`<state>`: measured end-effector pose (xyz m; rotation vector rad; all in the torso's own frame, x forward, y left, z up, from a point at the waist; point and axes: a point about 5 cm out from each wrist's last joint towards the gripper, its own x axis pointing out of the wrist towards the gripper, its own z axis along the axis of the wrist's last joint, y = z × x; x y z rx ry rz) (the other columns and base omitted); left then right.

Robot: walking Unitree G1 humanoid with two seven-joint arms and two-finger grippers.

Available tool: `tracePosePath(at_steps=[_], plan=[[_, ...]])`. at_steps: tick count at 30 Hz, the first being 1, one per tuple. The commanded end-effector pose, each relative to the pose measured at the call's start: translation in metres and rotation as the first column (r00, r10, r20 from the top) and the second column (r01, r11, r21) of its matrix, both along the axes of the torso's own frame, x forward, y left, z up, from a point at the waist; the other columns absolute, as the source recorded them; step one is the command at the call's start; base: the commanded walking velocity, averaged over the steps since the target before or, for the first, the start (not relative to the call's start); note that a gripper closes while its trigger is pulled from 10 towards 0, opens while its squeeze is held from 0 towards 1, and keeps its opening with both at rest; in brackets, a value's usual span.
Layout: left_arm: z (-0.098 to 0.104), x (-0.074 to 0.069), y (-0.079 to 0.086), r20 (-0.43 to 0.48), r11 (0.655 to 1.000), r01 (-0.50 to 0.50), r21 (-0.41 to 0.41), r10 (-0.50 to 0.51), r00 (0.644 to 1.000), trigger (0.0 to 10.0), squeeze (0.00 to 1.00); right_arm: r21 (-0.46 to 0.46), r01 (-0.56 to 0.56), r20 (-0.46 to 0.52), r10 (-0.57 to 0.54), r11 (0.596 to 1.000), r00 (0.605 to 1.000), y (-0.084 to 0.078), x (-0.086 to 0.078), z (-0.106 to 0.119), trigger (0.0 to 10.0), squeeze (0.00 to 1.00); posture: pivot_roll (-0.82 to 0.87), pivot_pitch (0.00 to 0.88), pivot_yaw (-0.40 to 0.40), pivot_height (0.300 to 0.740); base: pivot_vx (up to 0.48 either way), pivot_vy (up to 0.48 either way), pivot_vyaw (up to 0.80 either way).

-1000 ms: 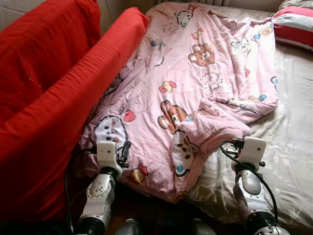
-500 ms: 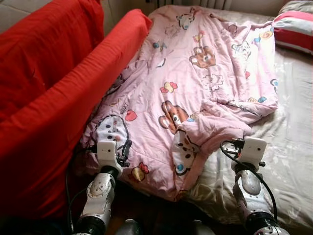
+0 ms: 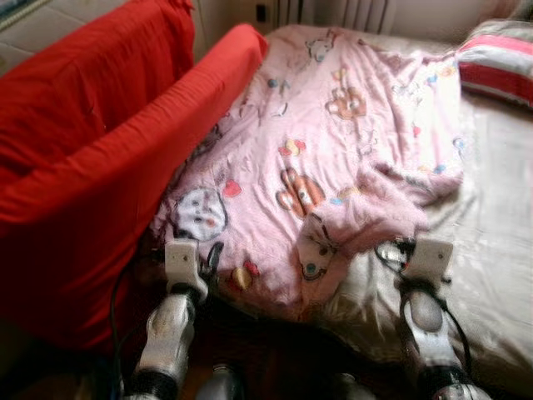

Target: Clean up the room

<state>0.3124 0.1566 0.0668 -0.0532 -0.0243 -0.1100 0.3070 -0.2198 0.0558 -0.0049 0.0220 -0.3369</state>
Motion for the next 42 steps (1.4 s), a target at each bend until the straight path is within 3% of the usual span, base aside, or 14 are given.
tracePosePath(at_steps=[1,14,23,34,42], plan=[[-0.013,-0.009,0.005,-0.051,1.000,-0.016,0.010,0.017,0.999,10.0,0.00,-0.007,0.015,0.027,-0.014,1.000,1.000,0.000,0.002,0.005,10.0,0.00,-0.01,0.210,0.039,0.740,0.000,-0.262,0.00],[-0.013,-0.009,0.005,-0.052,1.000,-0.012,0.016,0.012,0.999,10.0,0.00,-0.049,0.149,0.082,-0.145,0.988,0.986,-0.016,-0.001,0.014,10.0,0.00,-0.01,0.211,0.042,0.740,0.000,-0.284,0.00],[-0.013,-0.009,0.005,-0.050,1.000,-0.012,0.007,0.012,0.999,10.0,0.00,-0.047,0.131,0.055,-0.128,0.990,0.990,-0.010,-0.002,0.009,10.0,0.00,-0.01,0.214,0.043,0.740,0.000,-0.389,0.00],[-0.013,-0.010,0.005,-0.045,1.000,-0.007,-0.008,0.007,0.999,10.0,0.00,-0.034,0.060,0.030,-0.059,0.998,0.998,0.000,-0.001,0.005,10.0,0.00,-0.01,0.217,0.044,0.740,-0.316,-0.261,0.00],[-0.013,-0.010,0.004,-0.043,1.000,-0.006,-0.016,0.006,0.999,10.0,0.00,-0.019,-0.011,0.010,0.011,1.000,1.000,0.008,0.001,0.002,10.0,0.00,-0.01,0.216,0.043,0.740,-0.444,0.000,0.00]])
